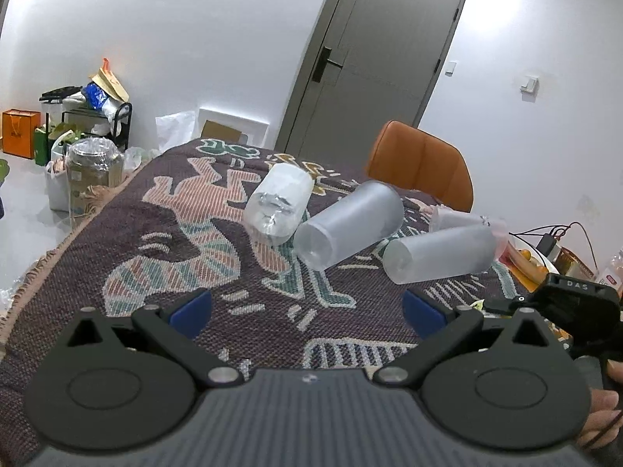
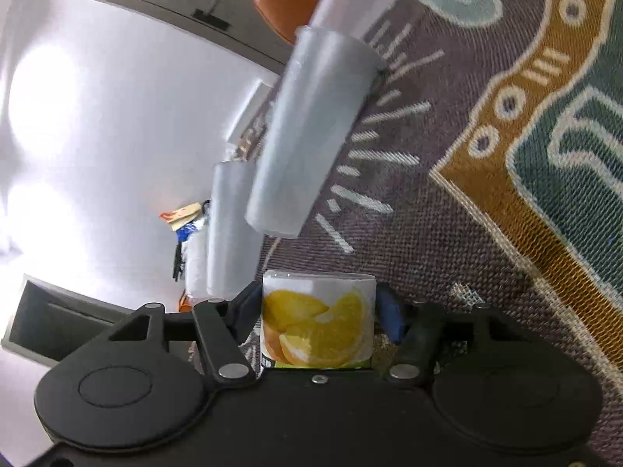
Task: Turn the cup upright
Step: 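Rotate the held bottle with the right gripper until its cap points up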
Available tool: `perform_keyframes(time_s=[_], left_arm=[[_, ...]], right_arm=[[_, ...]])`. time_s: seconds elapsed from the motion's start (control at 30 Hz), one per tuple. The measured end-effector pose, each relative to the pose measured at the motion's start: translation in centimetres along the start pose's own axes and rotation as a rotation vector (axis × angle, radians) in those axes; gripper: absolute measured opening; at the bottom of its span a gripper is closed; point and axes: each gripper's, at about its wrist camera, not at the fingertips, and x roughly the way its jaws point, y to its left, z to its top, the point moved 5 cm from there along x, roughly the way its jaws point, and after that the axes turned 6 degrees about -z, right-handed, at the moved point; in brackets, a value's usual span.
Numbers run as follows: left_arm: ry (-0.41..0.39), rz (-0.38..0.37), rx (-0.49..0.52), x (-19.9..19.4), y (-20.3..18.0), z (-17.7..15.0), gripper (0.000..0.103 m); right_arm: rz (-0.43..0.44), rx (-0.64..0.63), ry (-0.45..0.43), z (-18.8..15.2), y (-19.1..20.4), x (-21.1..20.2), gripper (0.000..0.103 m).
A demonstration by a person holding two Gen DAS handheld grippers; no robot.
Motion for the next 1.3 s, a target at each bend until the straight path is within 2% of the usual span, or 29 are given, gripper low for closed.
perform_keyframes(time_s=[0.27, 0.47, 0.57, 0.8, 1.1, 1.3], left_arm=[[-0.026, 0.001, 0.028, -1.0, -1.3, 0.2, 0.103], [-0.056, 0.011, 0.022, -2.0, -1.0, 0.5, 0.103], [-0.063, 0.016, 0.01, -2.4, -0.5, 0.4, 0.103], [-0.079, 0.036, -0.031, -3.1, 1.2, 0.2, 0.103], [-0.09, 0.048, -0.07, -3.7, 2.8, -0.3, 0.103], [-0.094, 0.051, -0.083, -4.2, 3.3, -0.4, 0.103]], right_arm=[[0.021, -0.193, -0.152, 0.3, 3.1, -3.7, 0.059], [-0.049, -0.435, -0.32, -0.6, 6.2, -5.4, 0.059], [-0.062, -0.522, -0.365, -0.9, 7.4, -5.5, 0.059], [-0.084, -0.659, -0.363, -2.5, 9.4, -4.8, 0.059], [-0.098, -0.822, -0.317, -5.6, 11.8, -3.8, 0.059], [-0.111, -0.865, -0.276, -7.0, 12.2, -3.1, 0.06]])
